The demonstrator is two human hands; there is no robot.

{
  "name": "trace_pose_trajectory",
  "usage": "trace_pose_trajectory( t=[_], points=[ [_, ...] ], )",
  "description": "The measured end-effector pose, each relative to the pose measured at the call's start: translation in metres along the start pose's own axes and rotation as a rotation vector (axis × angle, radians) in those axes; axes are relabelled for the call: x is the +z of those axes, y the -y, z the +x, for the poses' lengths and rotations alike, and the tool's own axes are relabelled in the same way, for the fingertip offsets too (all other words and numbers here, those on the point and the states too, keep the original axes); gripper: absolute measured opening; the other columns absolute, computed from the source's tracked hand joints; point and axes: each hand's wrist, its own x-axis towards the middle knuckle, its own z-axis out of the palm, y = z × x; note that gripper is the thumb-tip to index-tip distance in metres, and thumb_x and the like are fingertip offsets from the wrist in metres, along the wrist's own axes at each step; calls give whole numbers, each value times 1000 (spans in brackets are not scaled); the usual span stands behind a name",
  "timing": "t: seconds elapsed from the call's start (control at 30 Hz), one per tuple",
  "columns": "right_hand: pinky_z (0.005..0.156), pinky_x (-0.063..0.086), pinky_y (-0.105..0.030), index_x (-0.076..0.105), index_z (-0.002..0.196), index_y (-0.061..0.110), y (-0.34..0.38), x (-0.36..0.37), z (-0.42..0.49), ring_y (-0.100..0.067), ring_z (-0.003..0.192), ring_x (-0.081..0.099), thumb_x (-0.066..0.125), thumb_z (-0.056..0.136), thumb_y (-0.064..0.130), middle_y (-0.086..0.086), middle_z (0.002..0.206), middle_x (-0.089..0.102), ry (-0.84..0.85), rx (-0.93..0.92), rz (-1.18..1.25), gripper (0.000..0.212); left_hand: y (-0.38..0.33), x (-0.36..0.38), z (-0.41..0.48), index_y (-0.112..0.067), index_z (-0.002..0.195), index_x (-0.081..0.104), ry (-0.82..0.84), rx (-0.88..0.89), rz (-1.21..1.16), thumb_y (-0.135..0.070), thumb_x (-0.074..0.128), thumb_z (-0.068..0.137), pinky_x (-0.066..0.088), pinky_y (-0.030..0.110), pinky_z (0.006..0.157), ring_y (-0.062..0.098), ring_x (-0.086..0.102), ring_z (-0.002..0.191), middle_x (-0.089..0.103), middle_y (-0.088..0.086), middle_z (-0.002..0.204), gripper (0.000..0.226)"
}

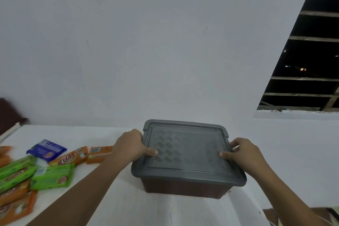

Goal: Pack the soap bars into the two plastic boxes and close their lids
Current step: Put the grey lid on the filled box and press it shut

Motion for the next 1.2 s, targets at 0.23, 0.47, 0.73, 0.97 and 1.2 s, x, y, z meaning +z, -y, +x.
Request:
trace_pose_trajectory(
  t=[0.23,0.47,0.73,0.97,1.2],
  points=[
    [59,39,-32,45,112,6,-3,4,-7,-23,80,50,77,74,44,-10,100,51,46,133,54,63,3,5,-9,-14,80,45,56,-140,-202,-48,81,67,38,24,53,14,53,70,53,2,81,51],
    [55,35,-31,46,93,8,6,8,-15,-20,70,52,70,82,40,-5,82,56,-34,54,-47,42,-4,11,-24,-14,100,46,-118,-116,-195,-44,79,72,38,24,57,15,53,78,57,2,95,53],
    [62,35,-32,40,81,14,15,19,-23,-23,71,47,48,93,30,3,69,41,-77,-101,-313,21,-13,16,-38,-14,141,45,-167,4,16,-45,60,89,45,31,92,25,55,118,56,7,131,63],
    [66,41,-32,56,107,11,18,12,-38,-29,83,58,50,93,34,-10,89,63,-95,-112,-267,28,-3,19,-39,-20,141,46,-206,-44,-190,-47,72,79,46,37,96,24,55,121,53,5,140,72],
    [79,46,-36,60,120,6,33,19,-64,-33,98,61,58,91,31,-17,109,67,-73,-117,-135,38,24,14,-58,-17,136,52,-271,-90,-262,-43,78,74,48,36,93,25,58,119,57,9,136,72]
  ],
)
